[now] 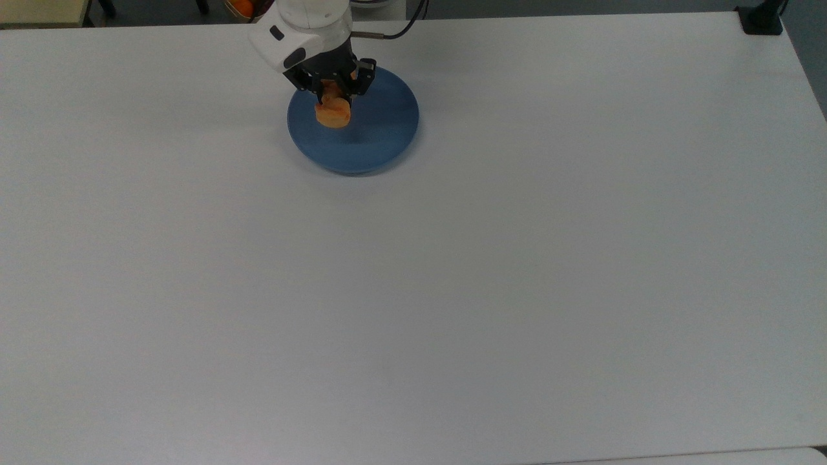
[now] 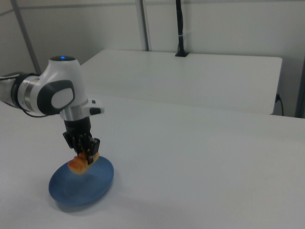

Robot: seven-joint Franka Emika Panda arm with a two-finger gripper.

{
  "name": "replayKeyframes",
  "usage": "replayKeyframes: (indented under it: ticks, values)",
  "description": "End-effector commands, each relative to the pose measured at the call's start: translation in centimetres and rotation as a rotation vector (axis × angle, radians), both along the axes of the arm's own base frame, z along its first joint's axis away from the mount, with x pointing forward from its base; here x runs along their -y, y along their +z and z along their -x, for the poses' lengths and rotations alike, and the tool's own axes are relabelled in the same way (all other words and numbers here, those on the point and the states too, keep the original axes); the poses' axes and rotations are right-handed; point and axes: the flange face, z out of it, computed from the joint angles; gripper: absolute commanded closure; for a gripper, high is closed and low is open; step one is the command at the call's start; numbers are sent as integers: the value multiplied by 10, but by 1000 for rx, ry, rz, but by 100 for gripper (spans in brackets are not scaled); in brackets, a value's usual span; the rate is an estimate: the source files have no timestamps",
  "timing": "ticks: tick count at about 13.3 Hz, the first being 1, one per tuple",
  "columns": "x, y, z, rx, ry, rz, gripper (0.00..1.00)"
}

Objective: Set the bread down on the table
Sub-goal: 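Carry the bread away from the plate and lower it to the table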

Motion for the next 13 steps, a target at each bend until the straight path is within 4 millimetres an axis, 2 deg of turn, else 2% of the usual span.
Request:
replayKeyframes:
  ticks: [1, 2, 4, 6, 8, 9, 11, 12, 13]
  values:
    - [-40, 46, -13, 4, 71, -16, 60]
    - [-60, 53, -14, 14, 76, -14, 60]
    - [-123, 53, -9, 18, 70, -11, 60]
    - [-214, 38, 11, 2, 82, -10, 60]
    - [-268, 35, 29, 0, 104, -13, 59]
    - [-300, 32, 42, -12, 121, -20, 59]
    - [-341, 17, 63, -42, 133, -21, 59]
    - [-360, 4, 68, -65, 140, -21, 58]
    - [-377, -1, 70, -72, 143, -28, 58]
